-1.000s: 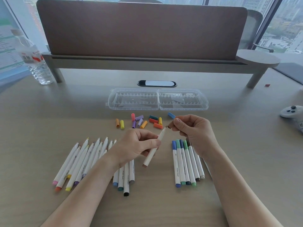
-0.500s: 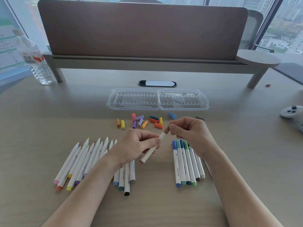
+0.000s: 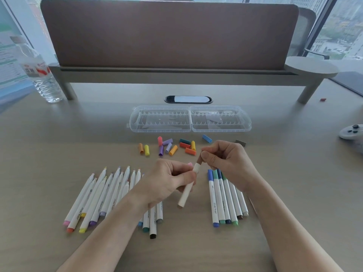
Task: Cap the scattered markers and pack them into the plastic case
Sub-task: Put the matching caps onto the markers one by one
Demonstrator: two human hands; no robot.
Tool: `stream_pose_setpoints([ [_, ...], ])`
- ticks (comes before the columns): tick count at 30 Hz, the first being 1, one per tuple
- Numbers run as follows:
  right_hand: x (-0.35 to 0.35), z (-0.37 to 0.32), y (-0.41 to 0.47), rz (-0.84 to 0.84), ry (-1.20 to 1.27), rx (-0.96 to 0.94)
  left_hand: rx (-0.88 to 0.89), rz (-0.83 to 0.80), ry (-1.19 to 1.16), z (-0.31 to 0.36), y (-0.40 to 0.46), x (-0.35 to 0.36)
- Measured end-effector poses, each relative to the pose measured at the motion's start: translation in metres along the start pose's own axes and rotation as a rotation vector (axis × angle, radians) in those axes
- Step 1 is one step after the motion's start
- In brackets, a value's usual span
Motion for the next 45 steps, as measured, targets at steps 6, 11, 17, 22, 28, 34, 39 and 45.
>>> stream_pose_setpoints([
  [6,-0.024,0.013,-0.002,0.13,-0.132,0.127,-0.134,-0.005,0.028,-0.011,0.004,0.007],
  [11,-0.04,0.016,-0.008,0.24,-0.097,0.154,-0.218,0.043,0.278,-0.012,0.001,0.015],
  [17,-0.034,0.018,-0.009,0.226,-0.172,0.187,-0.199,-0.004,0.395,-0.004,0.003,0.033],
  [22,-0.031,0.02,-0.011,0.212,-0.197,0.189,-0.095,0.099,0.426,0.009,-0.003,0.014],
  [28,-0.023,0.022,-0.009,0.174,-0.257,0.21,-0.084,0.358,0.301,0.008,-0.03,-0.057],
  [34,-0.01,0.019,-0.008,0.135,-0.35,0.205,-0.266,0.316,0.685,0.0,-0.051,-0.067],
  [39,-0.003,0.018,-0.008,0.12,-0.422,0.193,-0.349,0.255,0.892,-0.004,-0.04,-0.052],
  [45,0.003,0.016,-0.012,0.108,-0.411,0.17,-0.426,0.127,1.066,-0.001,-0.024,-0.043],
])
Point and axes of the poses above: each hand's wrist, its own y-axis towards the middle knuckle, its own x-axis out of the palm, z = x × y, the point moved 10 cm from there along y, towards the middle knuckle, and after that the axes turned 10 degrees about -z, right-handed, at the moved point
